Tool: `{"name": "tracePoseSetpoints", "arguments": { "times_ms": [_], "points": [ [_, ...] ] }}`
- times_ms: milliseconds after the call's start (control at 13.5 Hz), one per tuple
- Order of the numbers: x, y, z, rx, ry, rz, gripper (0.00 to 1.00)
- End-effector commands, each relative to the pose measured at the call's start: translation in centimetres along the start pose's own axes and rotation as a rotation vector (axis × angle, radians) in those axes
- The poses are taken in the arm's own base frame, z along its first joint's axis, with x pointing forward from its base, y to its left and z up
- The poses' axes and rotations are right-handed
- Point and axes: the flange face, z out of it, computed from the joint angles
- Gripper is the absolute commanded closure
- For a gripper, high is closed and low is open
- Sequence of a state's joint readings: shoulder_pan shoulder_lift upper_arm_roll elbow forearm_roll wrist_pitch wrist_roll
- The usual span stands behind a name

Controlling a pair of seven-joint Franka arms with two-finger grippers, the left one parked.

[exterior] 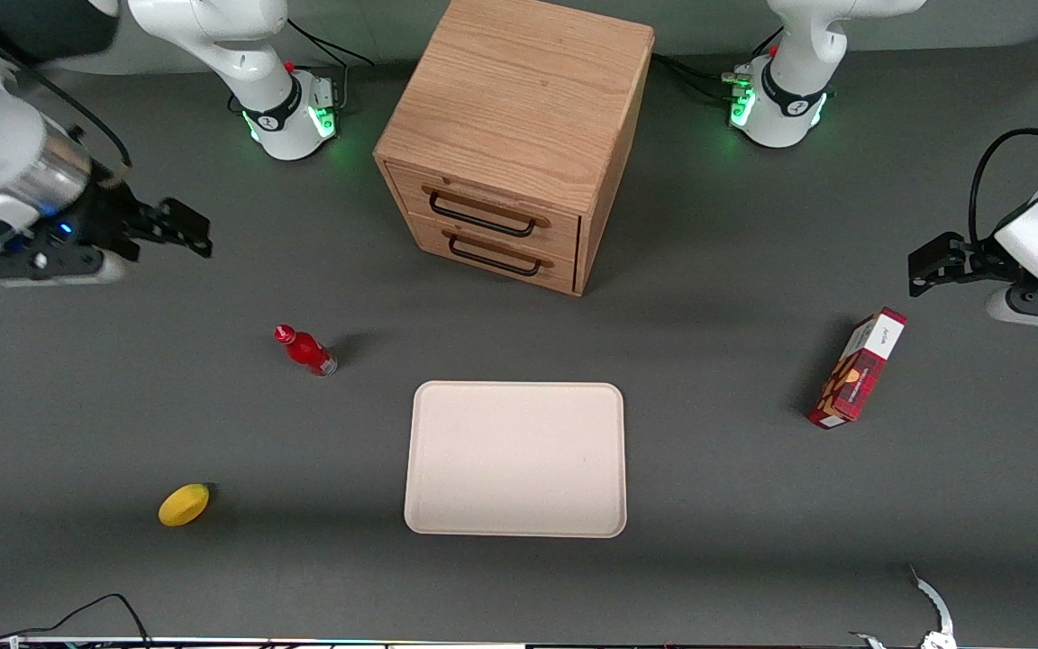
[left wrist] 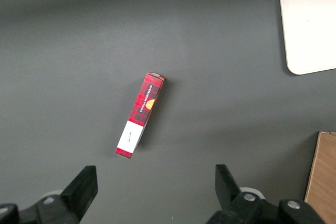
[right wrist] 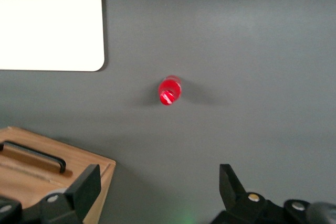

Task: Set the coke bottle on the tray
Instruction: 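Move the right gripper down toward the small red bottle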

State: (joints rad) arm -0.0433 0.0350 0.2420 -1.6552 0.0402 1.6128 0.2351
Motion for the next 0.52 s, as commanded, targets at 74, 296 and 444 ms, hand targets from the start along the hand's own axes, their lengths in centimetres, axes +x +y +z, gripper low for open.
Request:
{"name": "tracePoseSetpoints", "arguments": {
  "times_ms": [74, 296, 444],
  "points": [
    [4.1, -2.2, 11.3, 0.001, -0.049, 0.079, 0.0],
    [3.6, -1.9, 18.2, 0.012, 0.012, 0.083, 0.0],
    [3.0, -1.3, 21.1, -0.031, 0.048, 0.052, 0.0]
  ]
}}
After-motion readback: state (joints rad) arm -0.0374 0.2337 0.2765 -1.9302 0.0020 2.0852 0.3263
